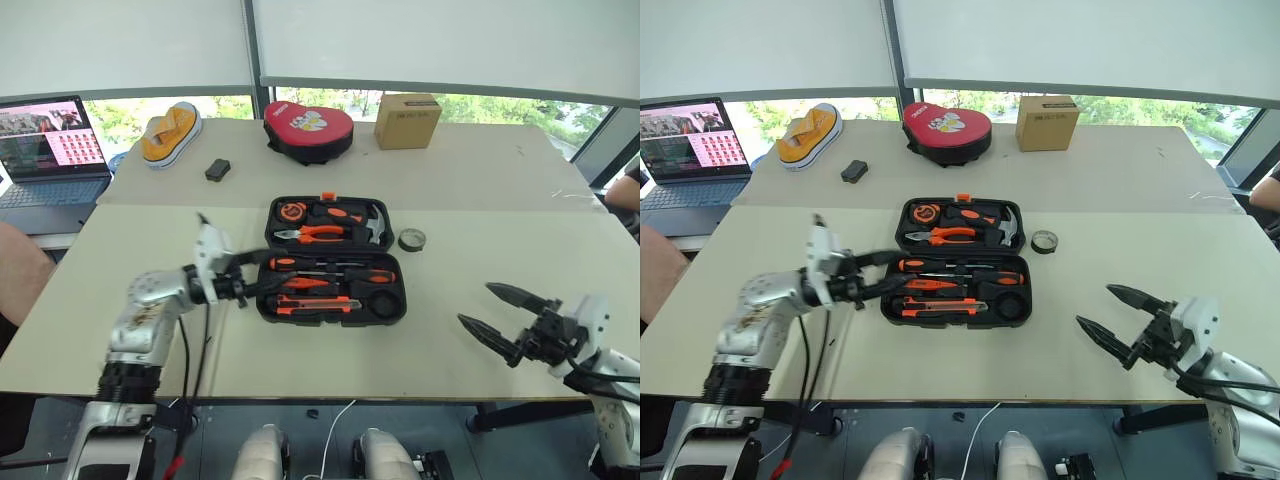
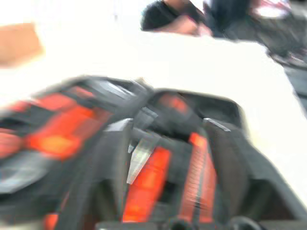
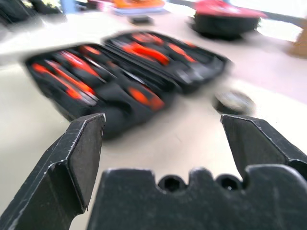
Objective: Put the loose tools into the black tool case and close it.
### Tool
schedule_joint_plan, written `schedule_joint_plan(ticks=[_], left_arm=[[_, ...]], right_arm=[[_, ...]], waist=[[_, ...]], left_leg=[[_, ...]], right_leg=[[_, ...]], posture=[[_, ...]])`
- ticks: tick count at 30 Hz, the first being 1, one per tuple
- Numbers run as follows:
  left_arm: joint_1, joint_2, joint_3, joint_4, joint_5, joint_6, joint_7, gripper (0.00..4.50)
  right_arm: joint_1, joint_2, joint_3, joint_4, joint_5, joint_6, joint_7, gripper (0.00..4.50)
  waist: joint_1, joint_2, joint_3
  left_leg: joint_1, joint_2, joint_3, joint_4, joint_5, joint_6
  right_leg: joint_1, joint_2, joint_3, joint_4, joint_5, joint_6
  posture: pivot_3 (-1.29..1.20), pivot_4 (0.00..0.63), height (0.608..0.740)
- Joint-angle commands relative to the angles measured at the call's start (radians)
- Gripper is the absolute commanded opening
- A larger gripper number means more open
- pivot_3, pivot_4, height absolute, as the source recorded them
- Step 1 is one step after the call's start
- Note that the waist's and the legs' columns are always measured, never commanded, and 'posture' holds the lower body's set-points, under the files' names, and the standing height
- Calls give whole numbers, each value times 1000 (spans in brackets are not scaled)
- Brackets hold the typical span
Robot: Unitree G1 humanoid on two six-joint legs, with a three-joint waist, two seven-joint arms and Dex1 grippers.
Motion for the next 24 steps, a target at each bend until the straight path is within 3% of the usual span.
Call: schedule_joint_plan(ticks=[1, 2, 5, 12, 18, 24], left_arm=[[76, 52, 95, 16, -9, -103, -19, 4096], [91, 63, 110, 12, -12, -102, -13, 4407], [112, 77, 118, -26, -44, -74, -9, 4467], [123, 67, 65, -64, -67, -10, -14, 4467], [146, 64, 39, -72, -39, -43, -9, 4467], [178, 61, 37, -84, -29, -77, 9, 4467]], right_arm=[[-33, -18, -19, 53, -77, -90, -54, 4500], [-64, -31, -6, 70, -86, -82, -55, 4500], [-214, -87, 56, 149, -125, -54, -22, 4500], [-811, -152, 363, 581, -336, 6, 183, 4500], [-1142, -84, 564, 938, -538, -44, 245, 4500], [-1292, 18, 664, 1147, -685, -142, 138, 4500]], waist=[[-6, 0, 0], [-9, 0, 0], [-17, 1, 2], [-21, 3, 4], [-8, 2, 4], [-16, 3, 4]], left_leg=[[0, 0, 0, 0, 0, 0], [0, 0, 0, 0, 0, 0], [0, 1, 0, 0, 0, 0], [1, 0, 1, -1, 0, 0], [-11, 0, 2, -5, 1, -1], [-12, 0, 4, -5, 1, -1]], right_leg=[[0, 0, 0, 0, 0, 0], [0, 0, 0, 0, 0, 0], [-1, 0, 1, 0, 0, 0], [-2, 2, 2, 0, 0, 0], [-15, 1, 0, 0, 0, -2], [-15, 0, 0, -1, 0, -1]], posture=[[0, 150, 740], [0, 150, 740], [0, 150, 740], [0, 150, 740], [0, 150, 740], [0, 150, 740]])
